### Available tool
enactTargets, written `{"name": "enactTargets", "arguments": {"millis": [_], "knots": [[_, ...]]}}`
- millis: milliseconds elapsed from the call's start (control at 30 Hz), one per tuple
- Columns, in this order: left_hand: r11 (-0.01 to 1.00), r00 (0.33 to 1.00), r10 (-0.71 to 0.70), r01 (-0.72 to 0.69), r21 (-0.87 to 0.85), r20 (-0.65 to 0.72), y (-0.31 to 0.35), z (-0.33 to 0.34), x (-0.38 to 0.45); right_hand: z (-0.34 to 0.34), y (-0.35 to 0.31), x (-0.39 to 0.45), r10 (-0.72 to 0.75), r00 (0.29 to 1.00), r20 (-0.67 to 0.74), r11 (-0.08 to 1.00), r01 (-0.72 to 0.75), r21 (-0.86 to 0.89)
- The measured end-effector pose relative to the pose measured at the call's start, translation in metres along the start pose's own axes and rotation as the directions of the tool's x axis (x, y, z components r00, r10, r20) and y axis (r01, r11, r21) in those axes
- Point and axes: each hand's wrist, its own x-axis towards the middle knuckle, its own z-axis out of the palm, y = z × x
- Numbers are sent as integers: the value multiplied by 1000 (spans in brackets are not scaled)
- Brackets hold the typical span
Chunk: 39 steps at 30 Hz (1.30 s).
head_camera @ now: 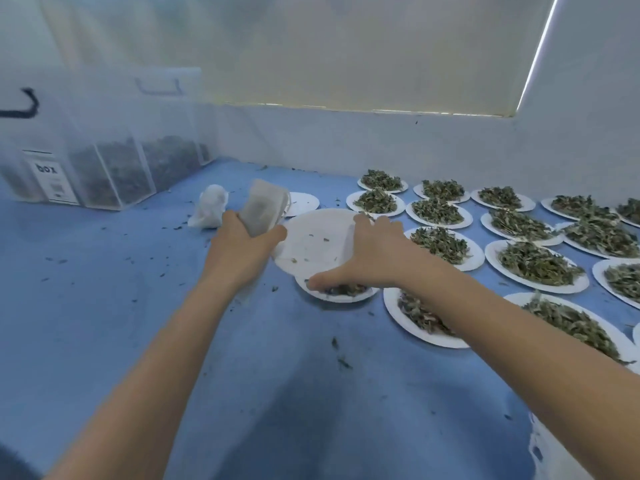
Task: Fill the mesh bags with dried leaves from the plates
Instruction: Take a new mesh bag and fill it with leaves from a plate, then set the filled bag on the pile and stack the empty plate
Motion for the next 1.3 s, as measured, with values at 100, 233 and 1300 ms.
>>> {"name": "enactTargets", "arguments": {"millis": [100, 233, 1300], "knots": [[998, 998, -50, 49, -25, -31, -4, 0, 42, 2, -12, 61, -34, 999, -23, 999, 34, 2], [990, 981, -124, 132, 46, -147, -19, 3, 104, 16, -27, 148, 9, 999, -40, 1000, -8, 24], [884, 992, 116, -77, 461, -57, -30, 44, 168, 41, -68, 221, -102, 987, -125, 985, 118, 127]]}}
